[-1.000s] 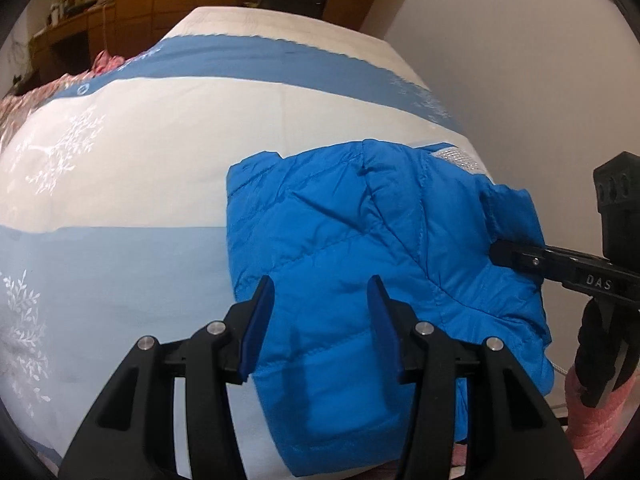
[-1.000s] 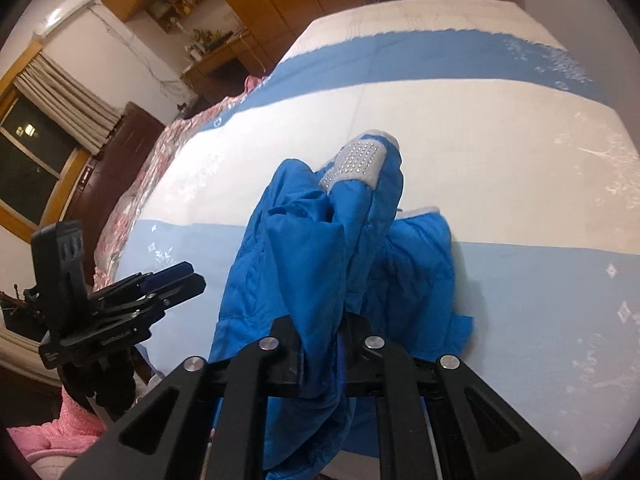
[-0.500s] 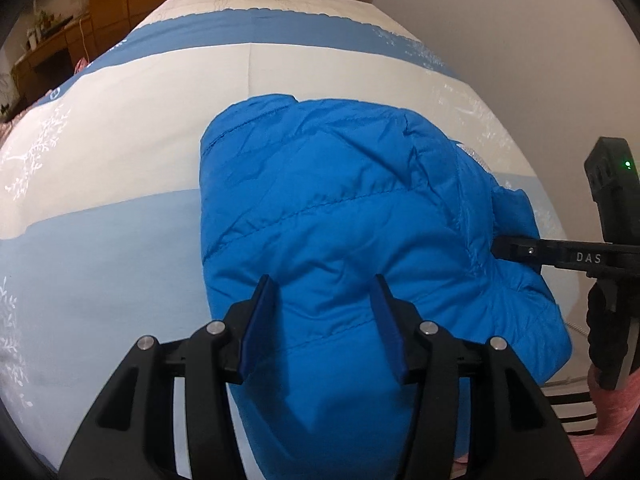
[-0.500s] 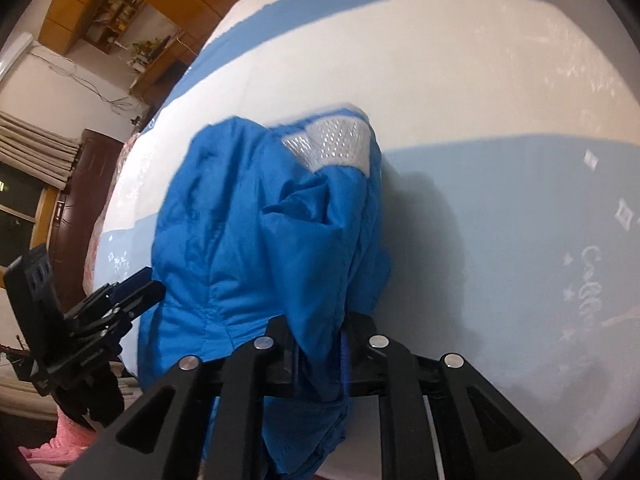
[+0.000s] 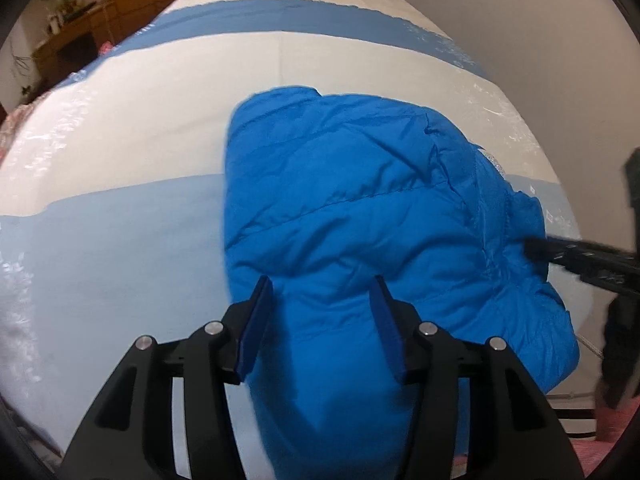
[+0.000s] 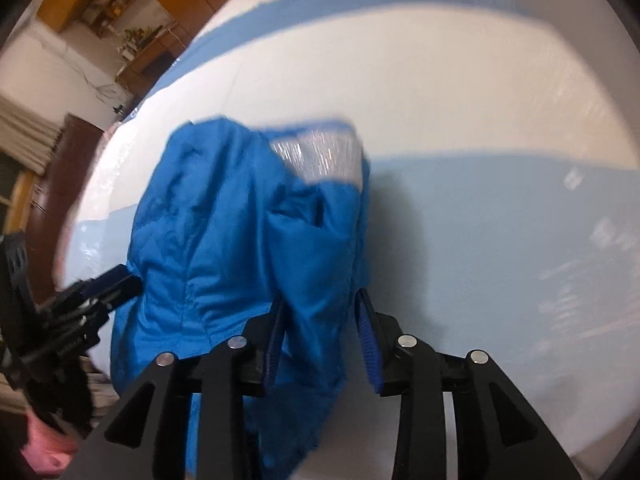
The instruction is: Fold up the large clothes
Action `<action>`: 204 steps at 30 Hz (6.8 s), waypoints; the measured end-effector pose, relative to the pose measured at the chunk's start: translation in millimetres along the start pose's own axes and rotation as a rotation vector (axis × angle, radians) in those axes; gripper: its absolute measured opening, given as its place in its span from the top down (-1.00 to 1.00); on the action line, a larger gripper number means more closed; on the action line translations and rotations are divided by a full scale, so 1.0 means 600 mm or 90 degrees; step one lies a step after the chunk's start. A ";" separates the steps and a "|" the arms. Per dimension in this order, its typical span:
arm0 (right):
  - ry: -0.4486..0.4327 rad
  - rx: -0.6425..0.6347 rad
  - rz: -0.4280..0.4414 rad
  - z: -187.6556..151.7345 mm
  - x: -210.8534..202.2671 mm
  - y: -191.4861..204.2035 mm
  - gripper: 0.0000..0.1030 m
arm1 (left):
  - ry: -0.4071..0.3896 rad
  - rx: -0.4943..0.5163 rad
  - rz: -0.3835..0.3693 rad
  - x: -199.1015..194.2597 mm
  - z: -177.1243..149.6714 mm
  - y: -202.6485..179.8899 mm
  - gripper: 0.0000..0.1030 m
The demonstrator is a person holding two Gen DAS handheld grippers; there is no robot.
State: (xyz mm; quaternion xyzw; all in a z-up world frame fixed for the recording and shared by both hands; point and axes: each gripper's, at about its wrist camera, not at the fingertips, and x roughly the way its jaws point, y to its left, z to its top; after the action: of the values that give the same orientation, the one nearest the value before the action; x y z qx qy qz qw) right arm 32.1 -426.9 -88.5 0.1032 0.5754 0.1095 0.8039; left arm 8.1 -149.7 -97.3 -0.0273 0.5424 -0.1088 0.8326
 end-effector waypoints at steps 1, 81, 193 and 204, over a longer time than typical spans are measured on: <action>-0.015 -0.014 -0.018 -0.002 -0.022 0.011 0.31 | -0.002 -0.005 -0.006 -0.010 -0.003 0.000 0.03; 0.045 0.014 0.038 0.002 0.014 0.020 0.68 | 0.055 0.027 -0.027 0.073 0.063 0.017 -0.08; 0.023 0.103 0.469 0.189 0.276 -0.026 -0.23 | -0.032 -0.077 -0.250 0.171 0.242 0.327 -0.33; 0.032 0.066 0.373 0.192 0.211 -0.017 -0.47 | -0.029 -0.092 -0.194 0.147 0.266 0.337 -0.37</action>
State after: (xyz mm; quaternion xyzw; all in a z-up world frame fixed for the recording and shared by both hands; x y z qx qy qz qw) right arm 181.5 -403.8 -169.2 0.3028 0.5455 0.3096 0.7175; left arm 218.0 17.2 -144.0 -0.1714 0.5197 -0.1942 0.8142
